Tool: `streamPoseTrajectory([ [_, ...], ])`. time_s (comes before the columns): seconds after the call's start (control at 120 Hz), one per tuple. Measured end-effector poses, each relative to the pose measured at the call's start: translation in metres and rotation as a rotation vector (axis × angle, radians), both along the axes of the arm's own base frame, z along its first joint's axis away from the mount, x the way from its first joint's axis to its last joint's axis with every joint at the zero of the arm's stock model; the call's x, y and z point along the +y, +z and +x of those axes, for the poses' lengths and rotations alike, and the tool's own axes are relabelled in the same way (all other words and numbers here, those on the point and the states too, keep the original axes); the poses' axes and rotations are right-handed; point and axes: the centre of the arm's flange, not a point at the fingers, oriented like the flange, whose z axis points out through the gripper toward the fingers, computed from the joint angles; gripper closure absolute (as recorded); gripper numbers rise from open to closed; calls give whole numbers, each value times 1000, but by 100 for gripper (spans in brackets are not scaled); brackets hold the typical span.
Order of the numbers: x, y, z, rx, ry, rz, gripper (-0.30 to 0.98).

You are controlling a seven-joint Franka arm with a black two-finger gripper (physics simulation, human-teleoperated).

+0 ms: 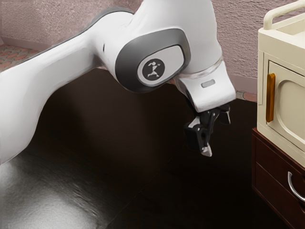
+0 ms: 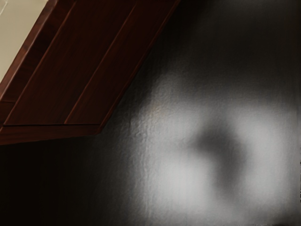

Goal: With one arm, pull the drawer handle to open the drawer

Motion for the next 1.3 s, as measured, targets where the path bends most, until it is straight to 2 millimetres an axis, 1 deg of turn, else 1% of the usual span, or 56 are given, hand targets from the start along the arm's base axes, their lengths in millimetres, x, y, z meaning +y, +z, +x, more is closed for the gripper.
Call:
streamPoseTrajectory([
  [0.058, -2, -7, 0, 10, -40, 11, 0],
  [0.108, 0, -16, 2, 23, -64, 14, 0],
  [0.167, 5, -32, 5, 42, -85, 23, 0],
  [0.217, 7, -40, 6, 45, -103, 28, 0],
  [0.308, 6, -47, -4, 35, -146, 31, 0],
  [0.367, 8, -56, -12, 29, -167, 29, 0],
  [0.492, 1, -71, -19, -6, -219, 11, 0],
  [0.675, -25, -72, -27, -81, -309, -19, 0],
  [0.825, -42, -66, -35, -123, -367, -37, 0],
  [1.175, -65, -70, -45, -154, -450, -55, 0],
  [1.3, -79, -73, -49, -164, -482, -62, 0],
])
